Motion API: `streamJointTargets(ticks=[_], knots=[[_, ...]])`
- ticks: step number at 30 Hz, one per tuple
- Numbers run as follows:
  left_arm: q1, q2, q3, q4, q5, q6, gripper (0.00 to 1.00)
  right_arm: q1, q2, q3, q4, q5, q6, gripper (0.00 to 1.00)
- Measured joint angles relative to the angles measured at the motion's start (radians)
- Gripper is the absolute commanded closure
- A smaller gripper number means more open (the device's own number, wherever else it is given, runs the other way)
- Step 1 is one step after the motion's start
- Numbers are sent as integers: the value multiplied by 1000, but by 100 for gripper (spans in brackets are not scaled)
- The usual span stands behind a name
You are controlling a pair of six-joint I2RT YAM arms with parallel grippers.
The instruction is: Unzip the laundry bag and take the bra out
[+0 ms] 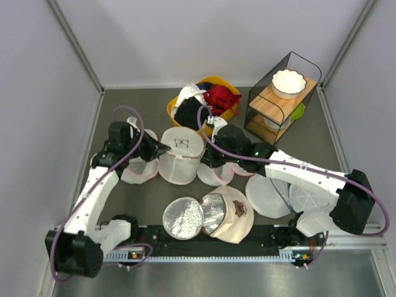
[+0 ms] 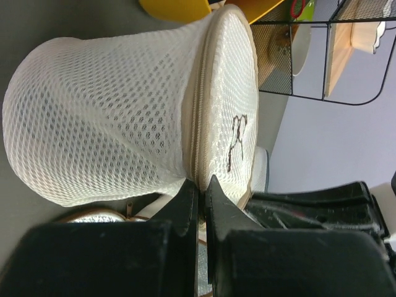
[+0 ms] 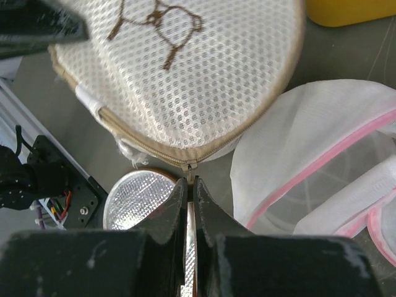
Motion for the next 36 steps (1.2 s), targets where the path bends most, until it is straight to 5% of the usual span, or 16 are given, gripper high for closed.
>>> streamJointTargets(ticks=[2,3,5,8,12,23,31,34,35,36], knots=[[5,81,54,0,19,45,98,6,0,0,-1,-8,-10,100],[6,115,70,4,25,61,88,11,2,1,-2,-12,-11,100],[8,192,114,2,42,99,53,19,10,11,-4,-25,-11,100],[14,304,201,-21,46,151,18,25,44,37,-5,-54,0,100],[23,322,267,-79,22,192,14,30,97,58,4,-88,35,100],[-7,-86,108,-189,-19,39,16,30,144,63,40,-135,99,100],[-33,4,-74,-87,33,-62,24,30,144,63,42,-138,113,100],[-52,65,-74,-20,41,-81,46,30,144,63,42,-138,113,100],[-59,82,-74,0,43,-86,74,30,144,63,42,-137,113,100],[-64,97,-74,18,47,-88,92,30,144,63,42,-137,113,100]])
